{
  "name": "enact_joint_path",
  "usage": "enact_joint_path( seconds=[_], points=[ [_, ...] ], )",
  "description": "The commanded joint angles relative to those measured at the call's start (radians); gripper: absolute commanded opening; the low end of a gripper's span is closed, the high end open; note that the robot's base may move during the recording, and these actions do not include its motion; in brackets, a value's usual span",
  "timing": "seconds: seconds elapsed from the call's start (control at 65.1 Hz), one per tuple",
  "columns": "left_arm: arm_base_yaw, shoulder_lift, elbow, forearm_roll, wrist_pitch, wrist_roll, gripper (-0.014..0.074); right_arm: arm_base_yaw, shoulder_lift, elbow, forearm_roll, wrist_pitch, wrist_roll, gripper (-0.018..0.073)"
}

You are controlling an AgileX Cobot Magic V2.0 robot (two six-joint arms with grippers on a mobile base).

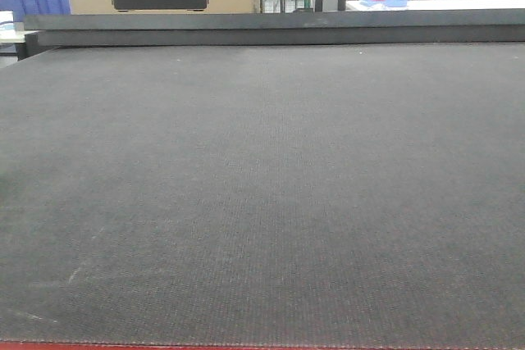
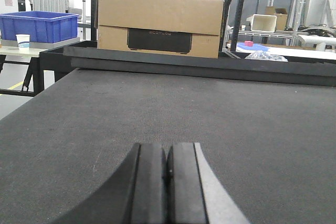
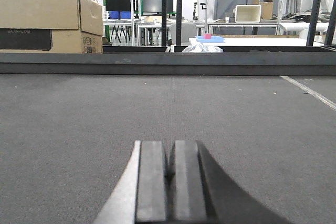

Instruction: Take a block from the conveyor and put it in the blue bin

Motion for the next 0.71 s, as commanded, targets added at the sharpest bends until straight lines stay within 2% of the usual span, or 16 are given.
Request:
enact_joint_path(
  seconds=[0.0, 0.691],
  points=[
    [0.000, -0.005, -0.001, -0.004, -0.022, 0.002, -0.0111, -0.004, -0.003, -0.001, -0.008, -0.015, 0.003, -0.0162],
    [0.000, -0.005, -0.001, -0.004, -0.026, 0.002, -0.0111, -0.004, -0.003, -0.001, -0.008, -0.017, 0.003, -0.0162]
  ],
)
